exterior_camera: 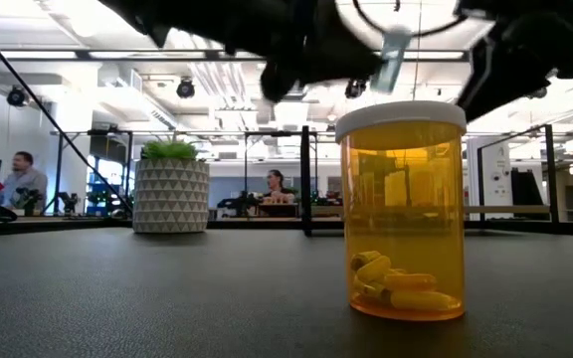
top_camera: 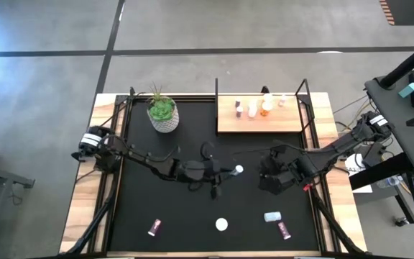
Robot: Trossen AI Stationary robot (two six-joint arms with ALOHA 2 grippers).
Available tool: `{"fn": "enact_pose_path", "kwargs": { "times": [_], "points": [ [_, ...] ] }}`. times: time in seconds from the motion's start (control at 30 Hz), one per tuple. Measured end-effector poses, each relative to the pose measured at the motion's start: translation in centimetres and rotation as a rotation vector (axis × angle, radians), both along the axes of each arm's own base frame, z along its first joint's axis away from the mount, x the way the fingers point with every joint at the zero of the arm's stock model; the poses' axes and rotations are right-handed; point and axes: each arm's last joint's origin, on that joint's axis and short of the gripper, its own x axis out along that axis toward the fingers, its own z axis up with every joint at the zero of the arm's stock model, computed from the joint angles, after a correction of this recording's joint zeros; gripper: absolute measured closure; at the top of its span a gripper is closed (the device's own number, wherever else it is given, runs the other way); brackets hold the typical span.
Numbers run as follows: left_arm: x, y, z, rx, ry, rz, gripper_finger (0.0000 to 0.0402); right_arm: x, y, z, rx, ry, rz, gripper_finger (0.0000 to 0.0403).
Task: Pick and place medicine bottles onto shelf by color
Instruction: Put the blue pill bottle on the shelf aligned with the other blue pill bottles
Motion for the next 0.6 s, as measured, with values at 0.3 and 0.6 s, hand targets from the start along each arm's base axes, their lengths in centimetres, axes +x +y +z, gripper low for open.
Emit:
{"fn": "enact_pose_path", "kwargs": {
  "times": [0.3,0.6],
  "points": [
    [0.0,-0.5,2.2,0.110,-0.174,-0.034,0.0342,1.2,2.0,0.2,-0.143,-0.242,0.151,0.0169],
    [0.0,-0.6,2.7,0.185,-0.215,-0.035,0.0341,1.2,2.1,1.5,-0.090,-0.372,0.291,0.0175]
  ]
}}
